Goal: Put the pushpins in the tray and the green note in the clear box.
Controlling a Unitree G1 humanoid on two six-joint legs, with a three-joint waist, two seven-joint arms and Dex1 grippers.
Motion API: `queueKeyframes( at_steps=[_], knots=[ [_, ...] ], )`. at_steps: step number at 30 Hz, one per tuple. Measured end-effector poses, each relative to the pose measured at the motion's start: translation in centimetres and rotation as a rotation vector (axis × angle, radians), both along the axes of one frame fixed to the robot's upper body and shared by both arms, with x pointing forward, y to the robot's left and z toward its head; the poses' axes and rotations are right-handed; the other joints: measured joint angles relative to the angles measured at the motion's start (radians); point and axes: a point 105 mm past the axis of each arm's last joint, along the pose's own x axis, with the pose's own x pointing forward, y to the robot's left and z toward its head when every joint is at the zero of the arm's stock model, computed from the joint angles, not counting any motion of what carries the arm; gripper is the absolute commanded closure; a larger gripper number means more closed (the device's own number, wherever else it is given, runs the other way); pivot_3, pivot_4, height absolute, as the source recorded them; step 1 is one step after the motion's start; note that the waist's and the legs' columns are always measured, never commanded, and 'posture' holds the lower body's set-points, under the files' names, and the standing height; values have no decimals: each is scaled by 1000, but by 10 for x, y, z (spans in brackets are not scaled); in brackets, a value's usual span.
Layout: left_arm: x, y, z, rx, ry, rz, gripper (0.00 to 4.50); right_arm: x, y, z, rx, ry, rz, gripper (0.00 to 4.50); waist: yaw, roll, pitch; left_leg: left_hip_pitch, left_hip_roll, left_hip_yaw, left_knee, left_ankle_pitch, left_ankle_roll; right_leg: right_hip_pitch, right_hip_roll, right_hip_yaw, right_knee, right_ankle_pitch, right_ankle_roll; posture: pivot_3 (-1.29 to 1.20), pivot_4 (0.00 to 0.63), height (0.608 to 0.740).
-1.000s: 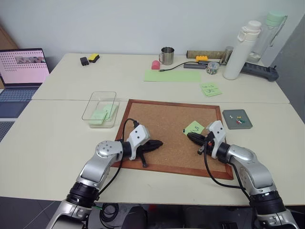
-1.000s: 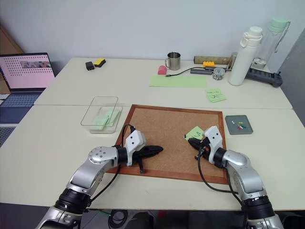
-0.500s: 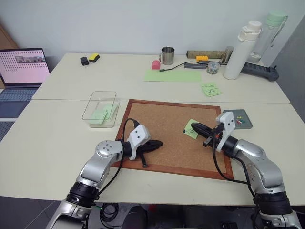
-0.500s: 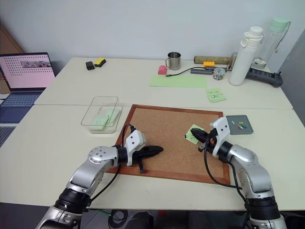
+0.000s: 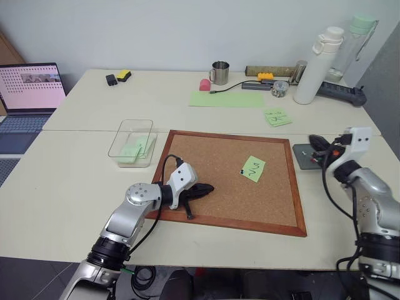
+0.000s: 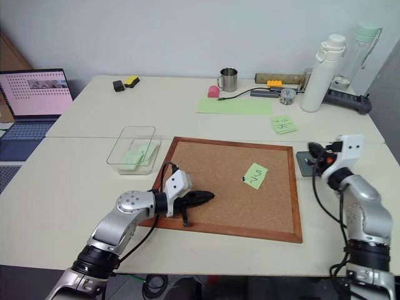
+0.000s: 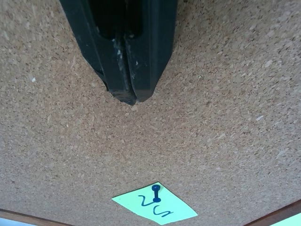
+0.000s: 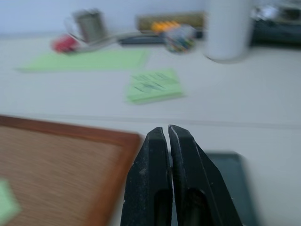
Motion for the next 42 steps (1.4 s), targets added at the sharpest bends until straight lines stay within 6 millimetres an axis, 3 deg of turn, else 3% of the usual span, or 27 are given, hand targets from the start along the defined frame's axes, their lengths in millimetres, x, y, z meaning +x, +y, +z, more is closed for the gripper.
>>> queueKeyframes(
  at_steps=[3,6,14,21,23,26,32,38,42],
  knots=[
    [0,1,0,2,-1,2,4500,1,-5,-15,-2,49,-14,4442,-2,0,0,0,0,2,0,0,0,0,0,2,1,0,0,0,150,740],
    [0,1,0,1,-1,3,4500,6,-3,-13,-9,45,-1,3974,-2,0,0,0,0,3,1,0,0,0,0,2,0,0,0,0,150,740],
    [-1,0,0,0,-4,10,4500,12,2,-12,-1,29,26,2104,-2,0,0,0,0,2,0,0,0,0,0,2,0,0,0,0,150,740],
    [-2,1,-1,-3,-7,18,4500,12,13,-7,-28,-3,96,2104,-3,0,0,0,0,2,0,0,0,0,0,2,0,0,0,0,150,740],
    [-2,1,-1,-4,-7,18,4500,8,28,0,-57,-31,179,2104,-3,0,0,0,0,2,0,0,0,0,0,1,0,0,0,0,150,740],
    [-1,1,-1,-4,-6,20,4500,-5,74,4,-95,-67,385,2104,-4,0,0,0,1,1,0,0,0,0,0,1,0,0,0,0,150,740],
    [-1,0,0,-7,-7,19,4500,-36,158,-13,-15,-54,651,2104,-2,0,0,0,0,0,1,0,0,0,0,0,0,0,0,0,150,740],
    [-1,-1,-1,-8,-6,20,4500,-41,185,-20,3,-37,701,2104,0,0,0,0,0,-1,1,0,0,0,0,-1,0,0,0,0,150,740],
    [-1,-1,-1,-7,-6,17,4500,-35,193,-29,-50,-2,703,2104,0,0,0,0,0,0,1,0,0,0,0,0,0,0,0,0,150,740]
  ],
)
